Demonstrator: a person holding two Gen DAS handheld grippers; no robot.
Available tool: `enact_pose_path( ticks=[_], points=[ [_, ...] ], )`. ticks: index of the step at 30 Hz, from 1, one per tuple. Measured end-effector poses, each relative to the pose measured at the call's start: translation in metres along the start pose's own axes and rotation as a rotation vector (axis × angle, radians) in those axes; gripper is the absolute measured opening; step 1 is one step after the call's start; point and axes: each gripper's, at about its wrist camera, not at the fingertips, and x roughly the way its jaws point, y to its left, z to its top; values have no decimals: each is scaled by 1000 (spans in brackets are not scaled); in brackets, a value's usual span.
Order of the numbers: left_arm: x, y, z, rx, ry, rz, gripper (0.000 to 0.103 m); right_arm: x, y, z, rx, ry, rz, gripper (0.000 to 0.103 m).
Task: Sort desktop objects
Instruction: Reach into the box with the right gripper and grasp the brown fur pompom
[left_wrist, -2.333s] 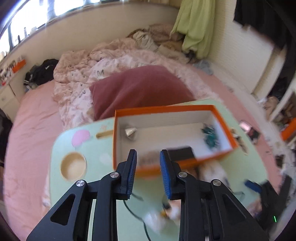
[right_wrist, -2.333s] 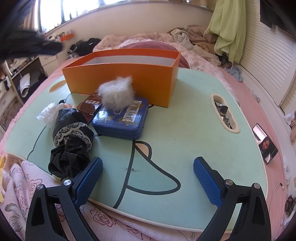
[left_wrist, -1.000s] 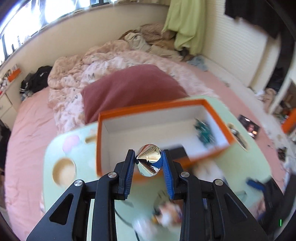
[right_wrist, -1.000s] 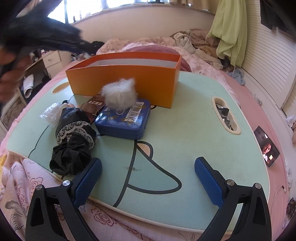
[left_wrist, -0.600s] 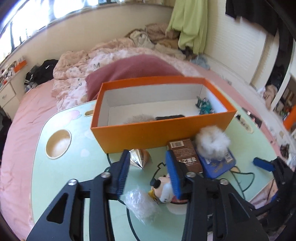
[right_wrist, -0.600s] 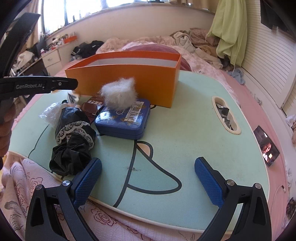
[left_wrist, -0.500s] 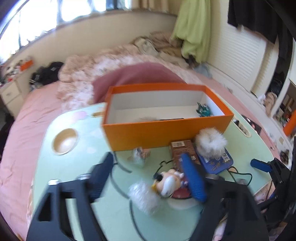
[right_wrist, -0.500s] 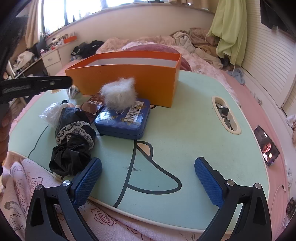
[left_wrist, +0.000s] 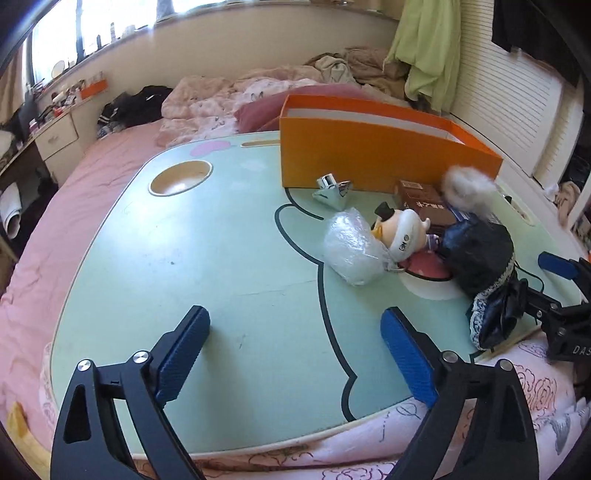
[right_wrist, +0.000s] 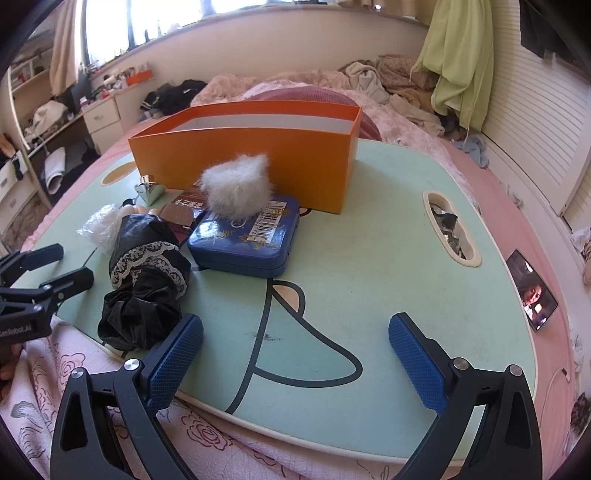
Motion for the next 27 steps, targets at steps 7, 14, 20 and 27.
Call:
enact_pose_path(
  ticks=[7,14,20,27],
  points=[
    [2,-2,-2,5,-5,-1,94,1,-1,-2,0,1,1,101],
    [2,-3,-1,5,-5,-1,94,1,-5,-1,15,2,18,100],
    [4,-4,-2,3,-5,-1,94,-34,-11,41,14,-104,-89,82],
    [1,-2,-4,4,-8,-3,94,9,16,145,102,-27,123,83]
  ],
)
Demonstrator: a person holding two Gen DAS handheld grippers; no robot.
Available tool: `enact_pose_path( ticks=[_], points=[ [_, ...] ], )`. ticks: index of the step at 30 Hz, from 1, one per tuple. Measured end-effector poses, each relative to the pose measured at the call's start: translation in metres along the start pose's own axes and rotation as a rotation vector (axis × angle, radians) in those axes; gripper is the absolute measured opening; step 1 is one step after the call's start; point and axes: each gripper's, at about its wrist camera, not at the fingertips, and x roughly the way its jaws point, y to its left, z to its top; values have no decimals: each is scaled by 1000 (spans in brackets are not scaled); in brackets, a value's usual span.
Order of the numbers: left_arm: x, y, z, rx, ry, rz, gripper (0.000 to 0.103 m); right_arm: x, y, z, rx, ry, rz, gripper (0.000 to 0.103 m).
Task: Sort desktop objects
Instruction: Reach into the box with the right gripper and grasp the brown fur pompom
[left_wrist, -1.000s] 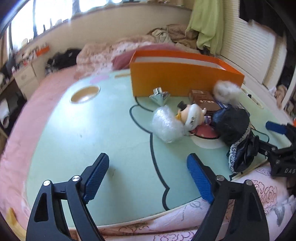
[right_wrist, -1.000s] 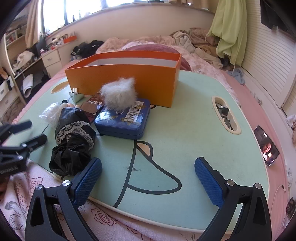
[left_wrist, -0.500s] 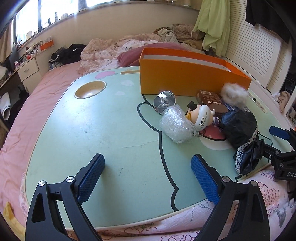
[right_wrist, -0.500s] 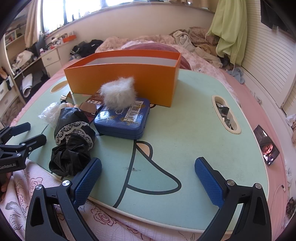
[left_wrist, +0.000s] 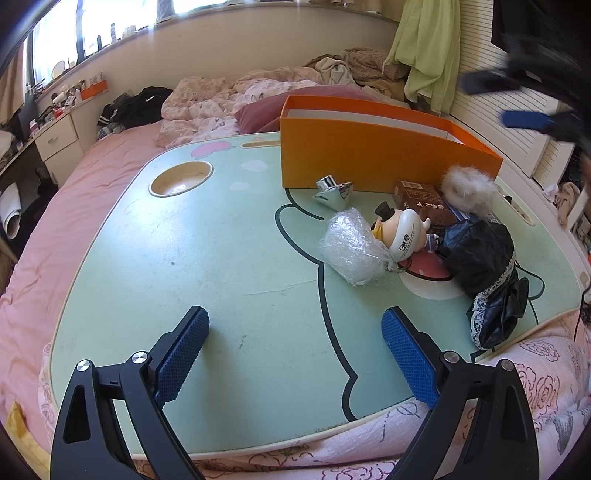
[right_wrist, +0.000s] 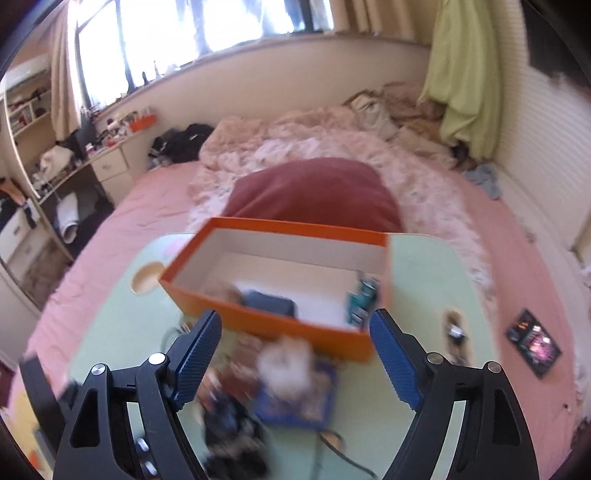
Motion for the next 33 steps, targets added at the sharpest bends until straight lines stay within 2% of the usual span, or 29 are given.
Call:
enact_pose_path(
  ticks=[4,7,10,14,18,20,21,24,28,30,32,33],
  points=[
    [-1,1,0,1,-3,-3,94,57,1,15,82,116,65,82],
    [-2,1,-1,1,-4,-4,94,77,13,12,31,149,50,82],
    [-2,1,-1,0,-4,-5,94,76,13,4,26,135,78,82],
    [-2,1,-1,-1,-3,-4,94,73,12,4,11,169,98,82],
    [-2,1,-1,1,-3,-4,94,76,18,22,74,218,190,82],
    [-2,1,-1,1,-3,-4,94,85,25,32,119,294,238,82],
    [-2,1,-1,1,-3,-4,94,95,30,35,139,368,239,82],
    [-2,1,-1,1,-2,-4,94,120,43,40,132,470,191,77],
    [-3,0,-1,0,-3,-5,94,132,58,46,35,505,100,72],
    [-3,0,-1,0,-3,-5,94,134,66,46,-41,512,12,58],
    [-3,0,-1,0,-3,-4,94,137,68,43,-92,519,-71,37],
    [-3,0,-1,0,-3,-4,94,142,68,38,-110,541,-102,30]
  ],
)
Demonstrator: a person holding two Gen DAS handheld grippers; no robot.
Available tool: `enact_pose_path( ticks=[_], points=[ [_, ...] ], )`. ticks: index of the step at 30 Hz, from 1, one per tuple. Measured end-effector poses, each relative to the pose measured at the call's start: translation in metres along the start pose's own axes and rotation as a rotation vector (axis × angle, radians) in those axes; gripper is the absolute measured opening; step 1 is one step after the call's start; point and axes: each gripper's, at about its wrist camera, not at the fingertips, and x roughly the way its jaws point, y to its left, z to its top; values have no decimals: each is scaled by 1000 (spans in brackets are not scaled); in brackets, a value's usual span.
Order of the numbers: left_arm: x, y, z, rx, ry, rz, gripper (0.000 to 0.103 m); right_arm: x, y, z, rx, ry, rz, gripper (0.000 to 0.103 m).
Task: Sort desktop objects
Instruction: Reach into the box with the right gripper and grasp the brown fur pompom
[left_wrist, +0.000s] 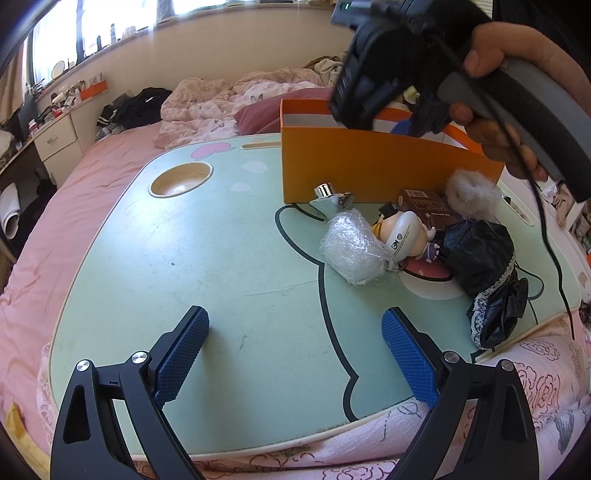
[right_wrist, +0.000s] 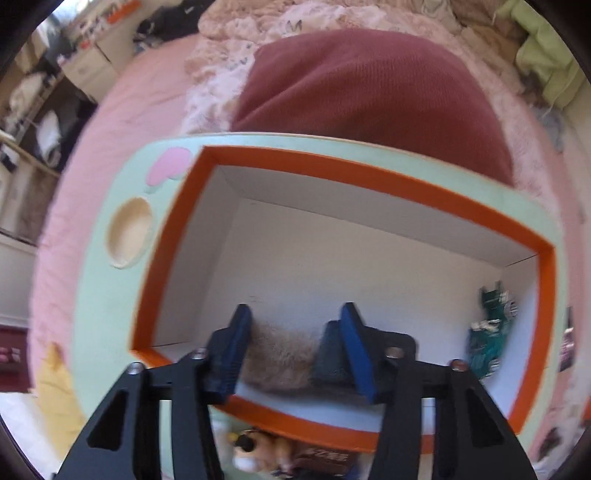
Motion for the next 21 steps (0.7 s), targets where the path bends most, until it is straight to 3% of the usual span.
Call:
enact_pose_path(
  ticks=[1,7,14,21],
  points=[
    [0,0,0,0,0,0,94,7,1,-3,-9,16,-5,19],
    [0,1,1,-1,1,-2,94,1,3,-13,-62,-34,-21,2],
    [0,1,1,-1,2,-2,94,-48,-26,-21,37,-149,152,2],
    [0,1,1,-1,2,-2,94,-106,-56,-46,46,-262,321,2]
  ],
)
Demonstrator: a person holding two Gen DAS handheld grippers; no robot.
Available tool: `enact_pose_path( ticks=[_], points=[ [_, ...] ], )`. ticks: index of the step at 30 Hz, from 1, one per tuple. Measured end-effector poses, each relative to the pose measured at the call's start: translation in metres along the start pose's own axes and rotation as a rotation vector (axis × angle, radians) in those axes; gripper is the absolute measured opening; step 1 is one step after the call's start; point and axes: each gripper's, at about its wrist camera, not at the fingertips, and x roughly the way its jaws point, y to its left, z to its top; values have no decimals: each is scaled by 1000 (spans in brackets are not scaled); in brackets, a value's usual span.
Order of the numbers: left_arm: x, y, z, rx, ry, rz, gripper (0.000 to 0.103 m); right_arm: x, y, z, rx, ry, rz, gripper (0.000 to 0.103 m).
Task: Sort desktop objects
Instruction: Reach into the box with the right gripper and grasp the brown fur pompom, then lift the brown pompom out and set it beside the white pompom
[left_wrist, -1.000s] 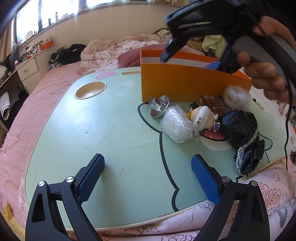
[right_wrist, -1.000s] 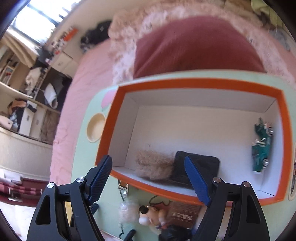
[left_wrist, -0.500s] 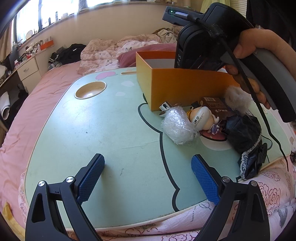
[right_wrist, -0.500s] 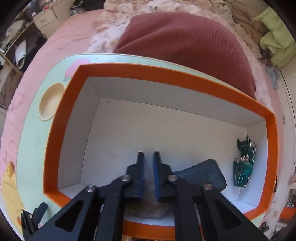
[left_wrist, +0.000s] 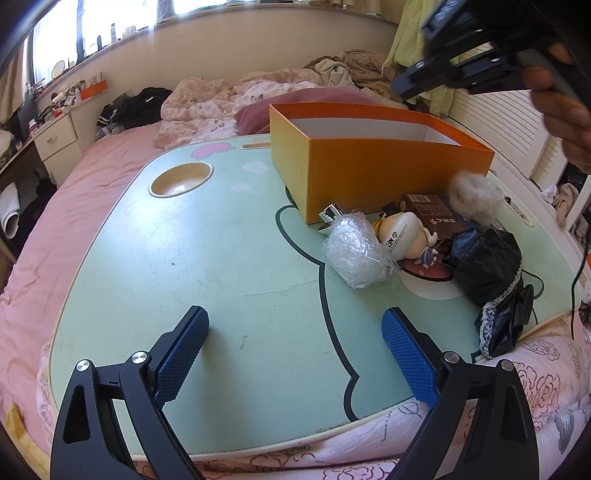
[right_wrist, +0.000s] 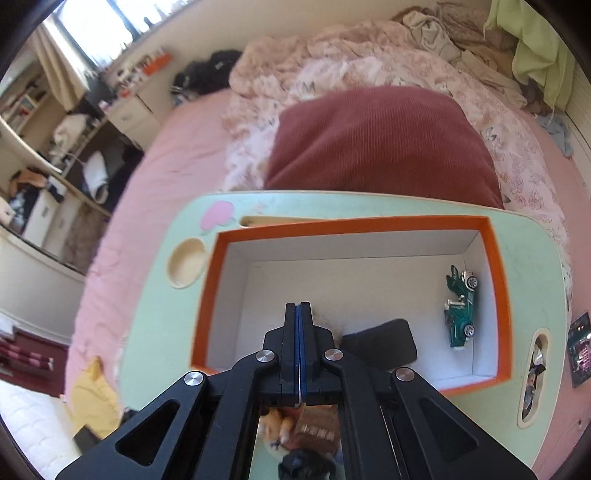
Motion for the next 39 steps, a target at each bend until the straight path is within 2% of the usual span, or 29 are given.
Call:
enact_pose_path(
  ticks=[3,4,5,7,13,16,18,24,28,30,33,35,39],
  points=[
    [0,0,0,0,0,0,94,12,1,5,24,22,20,5],
    [0,0,0,0,0,0,94,20,3,5,42,54,22,12],
    [0,0,0,0,0,0,94,24,3,6,56,68,22,28],
    [0,0,0,0,0,-1,94,35,2,10,69,81,3,45],
    [0,0,0,0,0,0,94,96,4,15,56,180,-104,45],
    [0,-1,0,-1,0,0,94,120,7,9,26,239,-108,35],
    [0,-1,0,0,-1,-1,94,112,11,8,4,206,-99,11],
    [0,-1,0,0,-1,0,94,46,15,10,-12,56,-42,12],
    [0,-1,0,0,-1,0,94,7,15,-5,-29,-3,12,12],
    [0,-1,0,0,-1,0,94,0,13,-19,-25,2,45,13],
    [0,-1,0,0,-1,0,94,6,11,-38,-20,34,108,20],
    [0,-1,0,-1,-1,-1,94,8,9,-40,3,27,131,37],
    [0,-1,1,0,-1,-2,94,-3,-1,-49,48,-70,154,39]
  ],
)
